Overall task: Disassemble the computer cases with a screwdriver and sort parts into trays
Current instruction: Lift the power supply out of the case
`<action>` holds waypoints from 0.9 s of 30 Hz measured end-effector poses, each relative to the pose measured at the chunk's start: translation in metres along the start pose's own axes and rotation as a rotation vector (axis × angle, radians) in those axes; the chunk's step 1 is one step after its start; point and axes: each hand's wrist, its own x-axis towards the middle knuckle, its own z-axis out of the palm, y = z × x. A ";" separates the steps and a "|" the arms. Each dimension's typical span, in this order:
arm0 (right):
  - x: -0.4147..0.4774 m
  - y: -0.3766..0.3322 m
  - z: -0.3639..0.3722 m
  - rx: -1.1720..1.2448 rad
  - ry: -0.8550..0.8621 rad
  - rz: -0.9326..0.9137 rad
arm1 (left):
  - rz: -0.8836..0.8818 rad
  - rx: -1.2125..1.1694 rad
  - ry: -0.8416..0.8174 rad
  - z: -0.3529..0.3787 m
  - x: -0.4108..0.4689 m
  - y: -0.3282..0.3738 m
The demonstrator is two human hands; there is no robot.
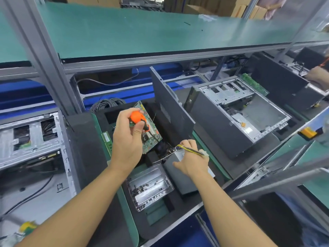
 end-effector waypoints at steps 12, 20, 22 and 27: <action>-0.008 0.003 0.054 -0.060 -0.182 0.051 | -0.045 -0.055 0.073 -0.008 0.009 0.004; -0.006 -0.006 0.056 -0.132 -0.296 0.089 | 0.014 -0.066 -0.011 -0.006 0.008 0.019; -0.001 -0.003 0.053 -0.108 -0.361 0.078 | 0.015 -0.063 -0.031 -0.004 0.007 0.020; -0.013 0.003 0.039 -0.138 -0.486 -0.020 | 0.149 -0.010 -0.135 -0.001 0.000 0.027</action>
